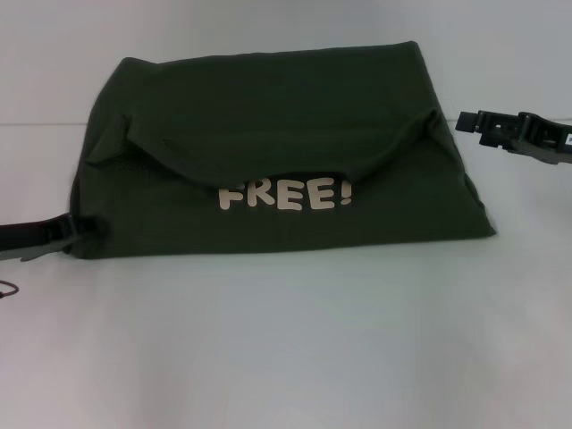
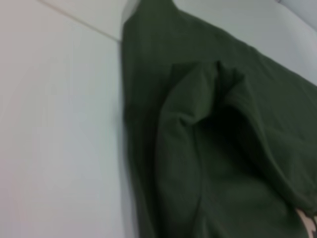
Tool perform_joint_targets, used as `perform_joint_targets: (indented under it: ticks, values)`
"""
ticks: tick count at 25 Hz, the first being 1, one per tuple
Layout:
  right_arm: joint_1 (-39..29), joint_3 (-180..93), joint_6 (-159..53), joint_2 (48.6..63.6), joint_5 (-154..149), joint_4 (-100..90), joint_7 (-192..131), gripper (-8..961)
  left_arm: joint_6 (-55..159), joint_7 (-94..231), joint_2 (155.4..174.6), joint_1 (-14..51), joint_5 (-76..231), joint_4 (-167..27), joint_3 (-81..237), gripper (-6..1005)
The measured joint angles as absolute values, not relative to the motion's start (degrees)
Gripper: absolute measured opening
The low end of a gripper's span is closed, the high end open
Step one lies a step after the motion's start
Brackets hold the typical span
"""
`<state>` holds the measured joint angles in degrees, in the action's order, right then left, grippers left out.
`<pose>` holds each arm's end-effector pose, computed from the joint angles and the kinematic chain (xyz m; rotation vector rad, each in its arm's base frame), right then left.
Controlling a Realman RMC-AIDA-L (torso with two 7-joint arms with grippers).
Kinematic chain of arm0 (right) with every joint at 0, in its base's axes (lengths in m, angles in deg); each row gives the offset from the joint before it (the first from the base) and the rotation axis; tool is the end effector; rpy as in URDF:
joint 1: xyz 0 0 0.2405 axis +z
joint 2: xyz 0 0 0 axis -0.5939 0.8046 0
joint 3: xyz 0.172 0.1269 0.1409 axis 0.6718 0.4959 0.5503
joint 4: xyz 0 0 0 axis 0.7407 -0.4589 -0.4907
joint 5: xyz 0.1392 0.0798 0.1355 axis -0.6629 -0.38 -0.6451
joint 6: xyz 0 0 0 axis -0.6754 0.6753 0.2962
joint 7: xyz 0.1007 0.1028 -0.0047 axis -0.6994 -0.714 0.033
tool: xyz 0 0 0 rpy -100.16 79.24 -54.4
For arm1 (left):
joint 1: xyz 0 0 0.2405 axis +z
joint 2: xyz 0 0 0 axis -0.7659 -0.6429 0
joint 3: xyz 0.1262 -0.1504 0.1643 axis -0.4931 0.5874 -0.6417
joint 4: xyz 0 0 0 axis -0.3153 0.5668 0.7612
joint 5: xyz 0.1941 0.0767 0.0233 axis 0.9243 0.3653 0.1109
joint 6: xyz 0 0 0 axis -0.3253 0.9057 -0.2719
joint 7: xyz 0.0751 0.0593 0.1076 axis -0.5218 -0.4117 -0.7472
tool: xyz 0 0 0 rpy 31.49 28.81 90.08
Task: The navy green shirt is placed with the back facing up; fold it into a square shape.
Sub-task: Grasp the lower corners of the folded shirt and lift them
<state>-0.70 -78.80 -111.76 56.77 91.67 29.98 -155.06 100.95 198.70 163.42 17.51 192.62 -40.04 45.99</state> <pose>0.2628 0.4132 0.0565 -2.0933 1.4974 0.8071 -0.3524 0.3804 0.0402 -1.8235 -1.6882 -0.4513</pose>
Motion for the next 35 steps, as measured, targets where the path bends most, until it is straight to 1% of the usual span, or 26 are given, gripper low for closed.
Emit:
perform_joint_targets:
  ticks: [4,8,9,10,15,17,18,19,21,23,24,25,30,35]
  values:
    - [-0.5,-78.5,-111.8,56.77,91.6,30.0,-155.0,714,100.7,199.6,163.86,18.2,193.6,-38.7,45.9,506]
    - [-0.3,-79.0,-112.2,56.18,92.9,30.0,-155.7,714,100.7,199.6,164.18,18.6,193.7,-37.5,45.9,332]
    - [0.2,-79.3,-113.0,55.46,95.6,30.0,-157.4,714,101.0,199.6,164.39,18.9,193.7,-36.6,45.9,288]
    - [0.2,-79.3,-113.0,55.46,95.6,30.0,-157.4,714,101.0,199.6,164.39,18.9,193.7,-36.6,45.9,254]
    - [2.4,-79.4,-114.4,53.38,107.2,30.7,-166.9,714,102.1,199.3,164.50,19.1,193.7,-35.7,45.7,86]
    - [3.3,-79.4,-114.4,53.23,112.2,31.0,-169.8,714,102.8,199.1,164.52,19.2,193.5,-35.1,45.8,67]
    - [3.9,-79.5,-114.1,53.30,114.7,31.2,-170.9,714,103.5,199.1,164.59,19.3,193.3,-34.5,46.1,58]
    - [5.4,-79.5,-112.8,53.75,118.9,31.1,-172.0,714,104.2,199.0,164.69,19.4,193.0,-33.7,46.3,49]
    - [6.1,-79.5,-112.1,54.05,120.3,30.9,-172.2,715,105.6,199.1,164.86,19.4,192.4,-32.4,46.8,30]
    - [7.4,-79.5,-109.9,55.07,122.8,30.2,-172.1,715,106.7,199.4,164.88,19.3,191.8,-31.2,47.1,11]
    - [8.4,-79.9,-107.6,56.07,124.9,29.1,-172.1,715,107.5,199.8,164.79,19.0,191.5,-30.7,47.7,11]
    - [8.9,-80.1,-106.5,56.42,125.9,28.4,-172.1,715,107.8,200.0,164.74,18.8,191.4,-30.6,47.9,11]
    - [10.7,-81.4,-101.7,56.99,127.8,23.8,-172.2,714,108.3,200.2,164.59,18.5,190.7,-30.6,48.2,10]
    - [11.5,-82.3,-98.5,58.00,128.0,21.9,-171.9,714,108.2,200.1,164.82,18.5,190.6,-30.0,48.2,9]
